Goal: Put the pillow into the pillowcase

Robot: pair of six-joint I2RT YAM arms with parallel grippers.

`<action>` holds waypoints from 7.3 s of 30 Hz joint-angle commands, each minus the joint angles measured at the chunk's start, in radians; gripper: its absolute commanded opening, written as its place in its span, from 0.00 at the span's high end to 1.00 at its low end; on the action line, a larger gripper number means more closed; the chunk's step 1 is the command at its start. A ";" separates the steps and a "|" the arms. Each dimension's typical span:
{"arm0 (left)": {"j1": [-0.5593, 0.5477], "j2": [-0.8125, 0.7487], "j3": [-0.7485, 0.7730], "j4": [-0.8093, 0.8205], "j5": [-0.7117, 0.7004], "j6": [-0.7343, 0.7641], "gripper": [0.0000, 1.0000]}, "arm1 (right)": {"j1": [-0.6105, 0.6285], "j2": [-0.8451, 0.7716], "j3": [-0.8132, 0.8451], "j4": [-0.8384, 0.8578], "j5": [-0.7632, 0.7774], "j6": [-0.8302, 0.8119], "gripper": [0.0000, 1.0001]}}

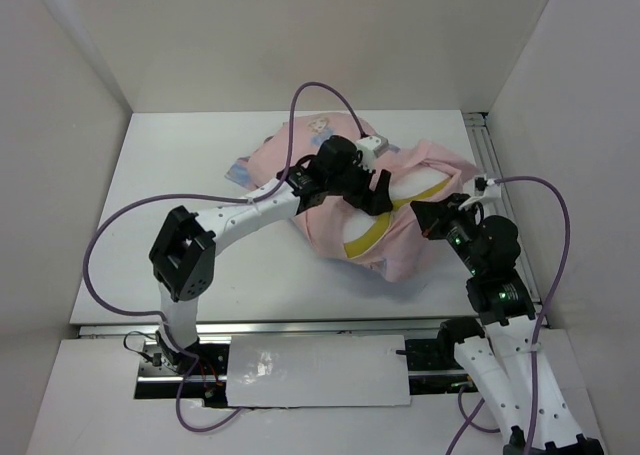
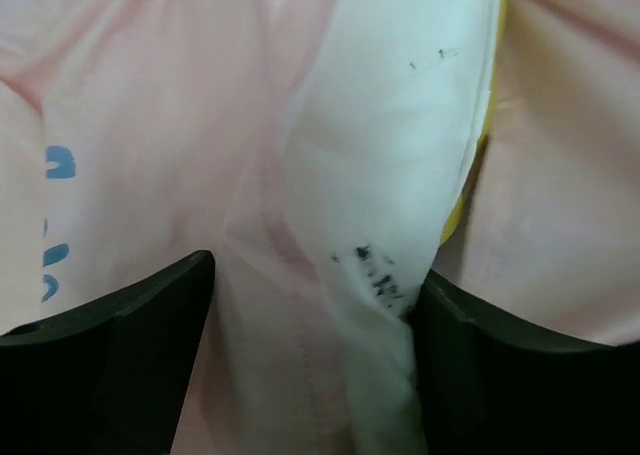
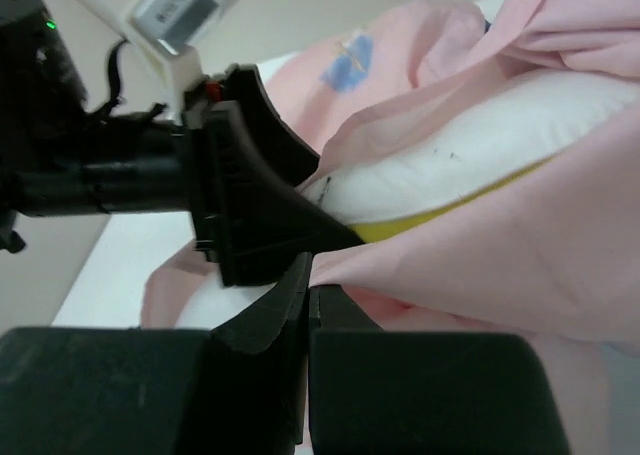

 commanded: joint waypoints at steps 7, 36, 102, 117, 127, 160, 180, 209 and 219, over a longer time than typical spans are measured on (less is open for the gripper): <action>0.019 -0.086 0.066 -0.025 0.303 0.085 0.00 | 0.002 -0.060 0.030 -0.036 0.077 -0.041 1.00; -0.101 0.521 0.338 -0.212 0.083 0.175 0.10 | -0.007 0.049 0.079 0.135 0.083 -0.058 1.00; -0.032 0.305 -0.020 0.124 -0.149 -0.300 0.29 | 0.022 0.106 0.179 -0.118 -0.155 0.025 1.00; 0.109 0.135 -0.147 0.135 -0.157 -0.360 0.27 | 0.022 0.384 0.294 -0.561 0.157 0.016 0.86; 0.071 0.075 -0.118 0.073 -0.224 -0.275 0.21 | 0.022 0.458 0.272 -0.654 0.390 0.034 0.09; 0.336 0.367 0.141 -0.330 -0.414 -0.229 1.00 | 0.064 0.941 0.223 0.017 0.054 -0.177 0.65; 0.425 -0.621 -0.521 -0.499 -0.660 -0.450 0.00 | 0.424 0.856 0.366 -0.147 0.228 -0.156 0.30; -0.144 -0.171 -0.414 -0.102 -0.556 -0.008 0.28 | 0.346 0.997 0.320 -0.085 0.378 -0.279 1.00; 0.060 0.083 -0.219 -0.186 -0.462 -0.241 1.00 | 0.315 0.629 0.252 -0.212 0.027 -0.247 1.00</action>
